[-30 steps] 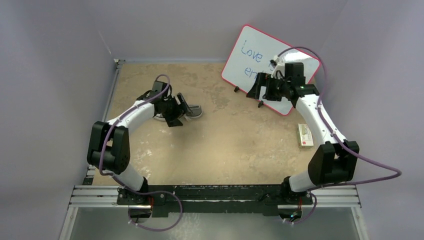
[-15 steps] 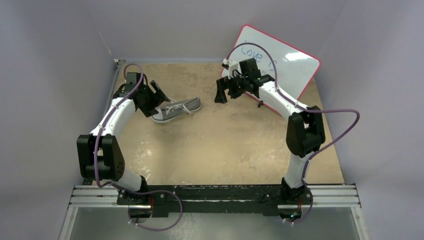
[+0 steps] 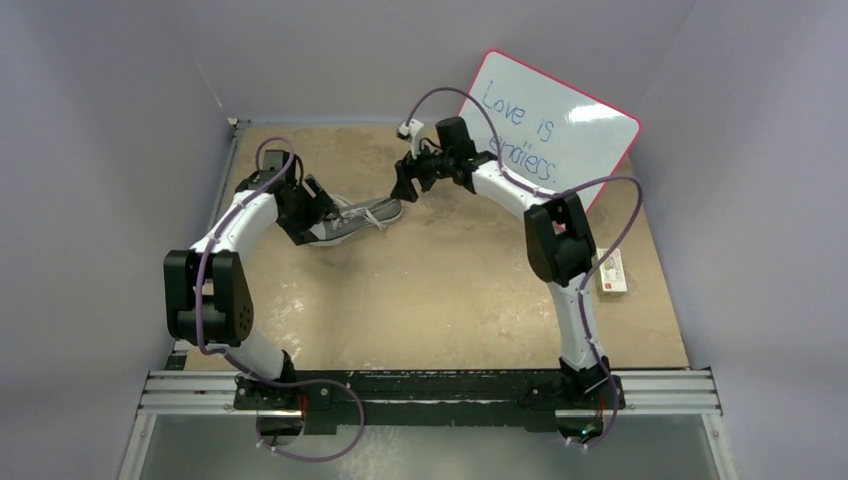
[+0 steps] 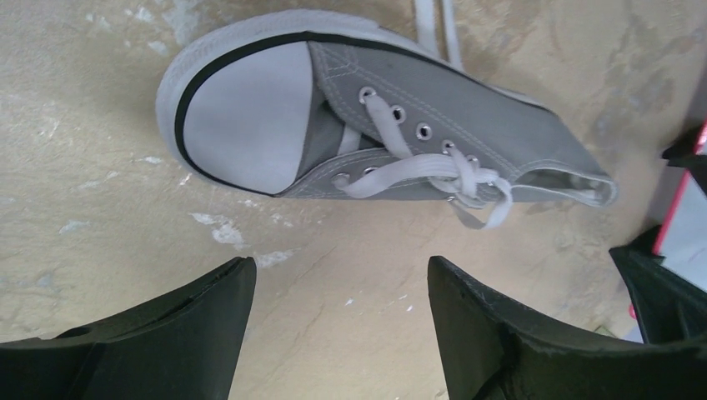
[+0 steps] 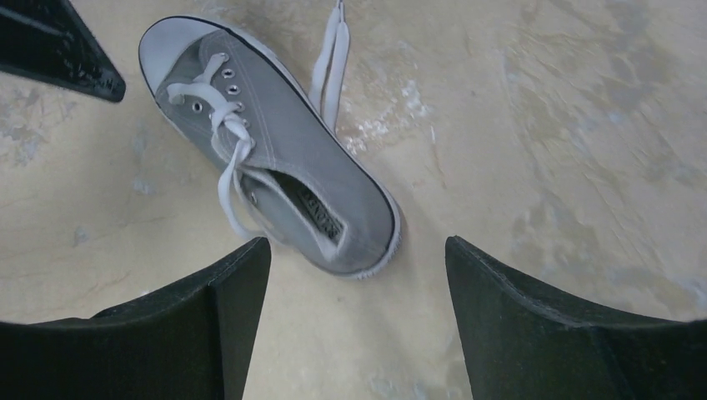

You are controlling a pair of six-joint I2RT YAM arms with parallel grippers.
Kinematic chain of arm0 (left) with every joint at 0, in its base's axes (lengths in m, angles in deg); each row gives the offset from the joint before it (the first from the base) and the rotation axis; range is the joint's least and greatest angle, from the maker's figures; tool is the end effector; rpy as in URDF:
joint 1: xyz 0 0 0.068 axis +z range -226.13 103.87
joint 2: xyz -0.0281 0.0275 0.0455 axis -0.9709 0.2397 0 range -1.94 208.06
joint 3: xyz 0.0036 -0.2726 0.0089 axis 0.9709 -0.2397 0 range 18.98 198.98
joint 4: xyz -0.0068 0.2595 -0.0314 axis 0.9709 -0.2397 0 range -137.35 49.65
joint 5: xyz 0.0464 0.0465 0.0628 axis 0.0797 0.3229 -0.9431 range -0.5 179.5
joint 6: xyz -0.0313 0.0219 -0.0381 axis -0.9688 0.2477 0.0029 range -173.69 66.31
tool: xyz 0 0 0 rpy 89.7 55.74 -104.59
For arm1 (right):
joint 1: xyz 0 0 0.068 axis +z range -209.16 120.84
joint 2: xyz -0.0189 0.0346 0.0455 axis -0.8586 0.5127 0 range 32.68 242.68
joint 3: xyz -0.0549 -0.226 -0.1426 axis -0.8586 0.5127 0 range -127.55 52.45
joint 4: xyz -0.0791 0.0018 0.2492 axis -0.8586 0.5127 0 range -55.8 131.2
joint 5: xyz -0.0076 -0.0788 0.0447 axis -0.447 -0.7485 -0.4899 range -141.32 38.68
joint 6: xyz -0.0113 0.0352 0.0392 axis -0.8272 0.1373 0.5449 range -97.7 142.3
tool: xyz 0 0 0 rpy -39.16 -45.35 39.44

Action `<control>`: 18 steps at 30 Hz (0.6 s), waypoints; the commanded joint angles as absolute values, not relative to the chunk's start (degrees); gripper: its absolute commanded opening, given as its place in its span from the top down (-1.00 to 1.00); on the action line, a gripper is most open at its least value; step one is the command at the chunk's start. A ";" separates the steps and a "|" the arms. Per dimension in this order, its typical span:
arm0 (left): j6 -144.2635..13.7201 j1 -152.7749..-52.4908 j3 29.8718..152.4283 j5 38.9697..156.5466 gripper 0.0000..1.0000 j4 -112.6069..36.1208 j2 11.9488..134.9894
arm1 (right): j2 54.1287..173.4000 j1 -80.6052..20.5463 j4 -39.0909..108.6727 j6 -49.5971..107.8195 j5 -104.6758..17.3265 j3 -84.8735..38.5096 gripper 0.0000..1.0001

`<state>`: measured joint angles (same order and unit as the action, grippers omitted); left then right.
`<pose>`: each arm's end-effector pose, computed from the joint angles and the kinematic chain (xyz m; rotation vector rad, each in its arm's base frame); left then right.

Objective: Tie the shoes

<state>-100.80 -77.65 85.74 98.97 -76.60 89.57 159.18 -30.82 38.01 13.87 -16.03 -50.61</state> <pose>0.3272 -0.0146 0.2339 -0.9948 2.5163 -0.4922 0.4454 0.2638 0.2362 -1.0073 1.7909 0.8445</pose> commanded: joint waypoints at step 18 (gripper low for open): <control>-96.18 -78.86 90.94 95.30 -0.48 -79.96 89.23 | 167.27 -25.27 44.10 6.19 -29.13 -61.16 0.74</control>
<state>-96.98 -78.79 89.26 96.06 -80.55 91.23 170.92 -26.38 39.10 8.65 -21.97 -60.14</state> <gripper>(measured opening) 0.743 0.242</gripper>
